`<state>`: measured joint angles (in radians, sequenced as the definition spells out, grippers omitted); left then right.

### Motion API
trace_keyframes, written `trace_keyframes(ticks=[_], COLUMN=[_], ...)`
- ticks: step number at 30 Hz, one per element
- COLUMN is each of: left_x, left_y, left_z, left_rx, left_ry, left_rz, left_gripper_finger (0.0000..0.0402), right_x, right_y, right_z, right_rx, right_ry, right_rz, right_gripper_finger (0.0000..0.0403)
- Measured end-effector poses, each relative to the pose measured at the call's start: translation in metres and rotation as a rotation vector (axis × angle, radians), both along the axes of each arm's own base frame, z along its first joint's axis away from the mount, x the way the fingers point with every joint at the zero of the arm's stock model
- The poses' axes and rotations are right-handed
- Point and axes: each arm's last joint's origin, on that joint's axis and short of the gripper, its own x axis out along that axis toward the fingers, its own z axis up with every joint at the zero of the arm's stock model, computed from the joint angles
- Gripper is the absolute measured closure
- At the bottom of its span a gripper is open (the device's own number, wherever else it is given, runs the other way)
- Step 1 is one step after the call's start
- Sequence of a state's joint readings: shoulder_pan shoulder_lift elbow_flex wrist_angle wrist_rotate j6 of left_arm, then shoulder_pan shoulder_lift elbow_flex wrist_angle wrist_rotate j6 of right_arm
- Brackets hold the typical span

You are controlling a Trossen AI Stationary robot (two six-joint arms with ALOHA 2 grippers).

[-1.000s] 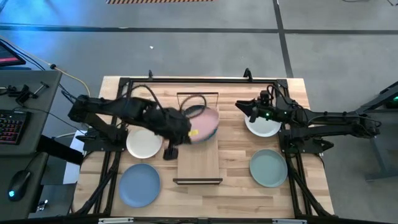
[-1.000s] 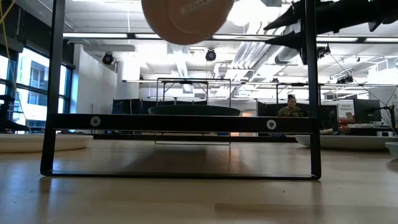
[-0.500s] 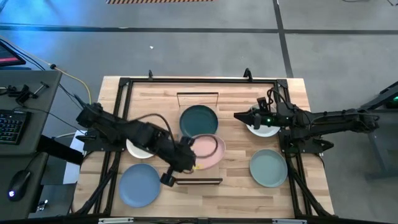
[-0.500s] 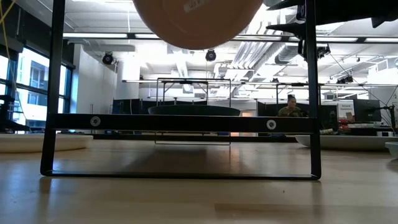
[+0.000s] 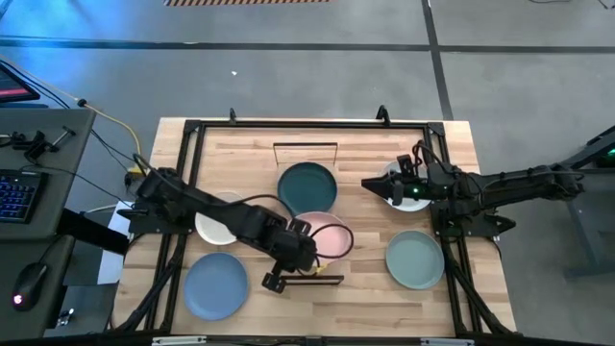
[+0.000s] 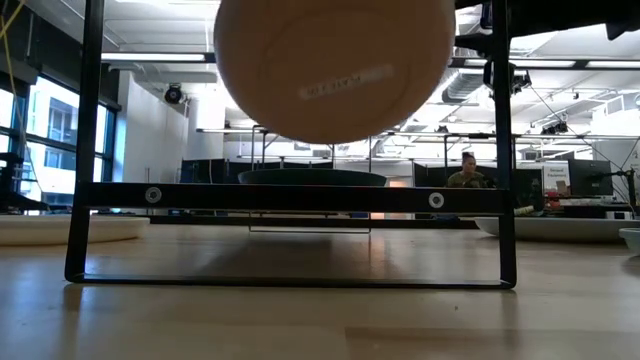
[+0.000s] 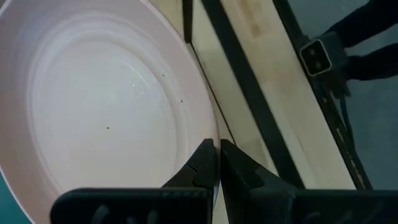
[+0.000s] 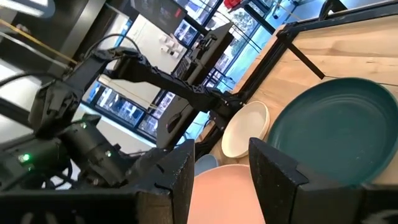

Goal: Place and stack plates onto a shelf
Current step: Put the pink plate on the shelf

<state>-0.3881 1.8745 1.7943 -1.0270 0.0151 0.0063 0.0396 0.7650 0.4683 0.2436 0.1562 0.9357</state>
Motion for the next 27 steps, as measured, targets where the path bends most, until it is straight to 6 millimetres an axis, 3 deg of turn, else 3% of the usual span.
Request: trace_keyframes(ticks=[15, 20, 24, 27], left_x=[0.003, -0.005, -0.01, -0.011], left_y=[0.003, 0.016, 0.023, 0.024], left_z=[-0.004, 0.011, 0.018, 0.018], left_rx=[0.013, 0.115, 0.141, 0.137], left_ry=[0.018, -0.04, -0.044, -0.036], left_rz=[0.035, 0.078, 0.092, 0.111], left_gripper_finger=[0.0401, 0.0401, 0.0401, 0.0401], right_x=[0.0, 0.0, 0.003, 0.01], right_y=[0.0, 0.001, 0.005, 0.014], right_z=[0.003, 0.008, 0.005, -0.001], right_rx=[0.013, 0.202, 0.378, 0.413], right_ry=[-0.036, -0.099, -0.072, -0.019], right_rz=[0.002, 0.034, 0.141, 0.203], right_gripper_finger=[0.0269, 0.0269, 0.0269, 0.0269])
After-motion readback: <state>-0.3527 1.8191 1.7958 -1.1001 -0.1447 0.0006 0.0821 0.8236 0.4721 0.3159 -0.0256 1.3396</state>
